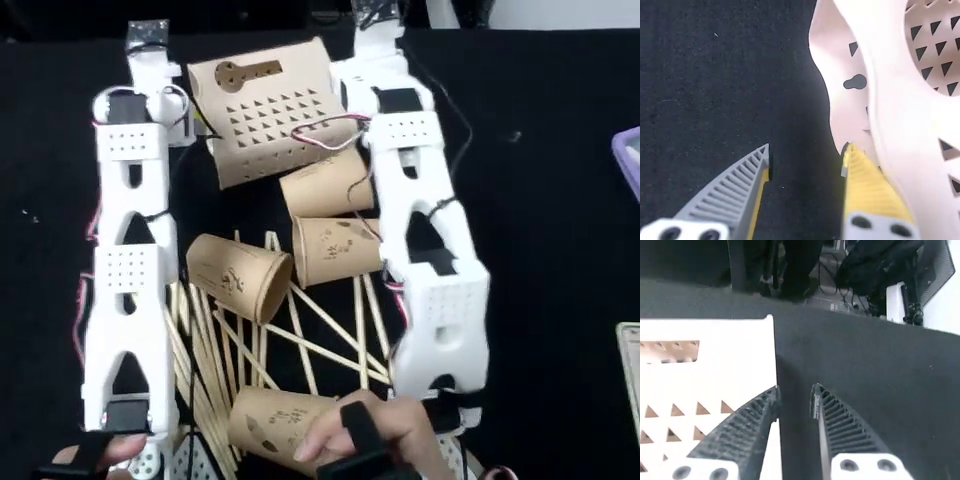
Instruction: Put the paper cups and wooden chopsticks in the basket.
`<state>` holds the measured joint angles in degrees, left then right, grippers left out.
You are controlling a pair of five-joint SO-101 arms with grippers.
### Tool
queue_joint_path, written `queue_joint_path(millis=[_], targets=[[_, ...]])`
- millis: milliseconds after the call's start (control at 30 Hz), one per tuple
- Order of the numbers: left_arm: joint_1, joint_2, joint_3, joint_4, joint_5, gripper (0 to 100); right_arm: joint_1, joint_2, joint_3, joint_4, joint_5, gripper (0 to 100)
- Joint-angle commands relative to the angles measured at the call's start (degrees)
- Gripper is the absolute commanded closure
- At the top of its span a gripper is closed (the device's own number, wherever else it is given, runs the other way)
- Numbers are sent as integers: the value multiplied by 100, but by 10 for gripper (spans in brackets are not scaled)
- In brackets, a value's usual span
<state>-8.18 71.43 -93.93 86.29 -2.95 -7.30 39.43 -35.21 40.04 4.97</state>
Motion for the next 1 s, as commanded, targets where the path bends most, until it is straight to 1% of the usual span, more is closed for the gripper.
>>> queue_joint_path(millis=[0, 200, 300, 367, 433, 500, 600, 700, 833, 967], targets=[[40, -141, -119, -53, -18, 766, -167, 92, -716, 79, 299, 878], [-4, -132, -110, -105, -18, 766, -167, 84, -919, 624, 343, 878], [-66, -132, -119, -53, -9, 766, -158, -75, -1218, 1301, 343, 878], [-127, -132, -119, -35, 273, 764, -70, -189, -1393, 1899, 273, 878], [-136, -132, -136, 70, 580, 761, -35, -224, -1499, 2409, -44, 878], [-57, -132, -136, 114, 642, 761, -9, -224, -1499, 2602, -343, 876], [189, -132, -136, -53, 642, 761, 132, -224, -1499, 2593, -387, 875], [347, -132, -136, -369, 633, 761, 299, -163, -1490, 2347, -352, 875], [338, -132, -101, -888, 668, 761, 360, 215, -1534, 1662, -352, 877], [330, 35, -127, -993, 668, 762, 325, 374, -1534, 1415, -352, 877]])
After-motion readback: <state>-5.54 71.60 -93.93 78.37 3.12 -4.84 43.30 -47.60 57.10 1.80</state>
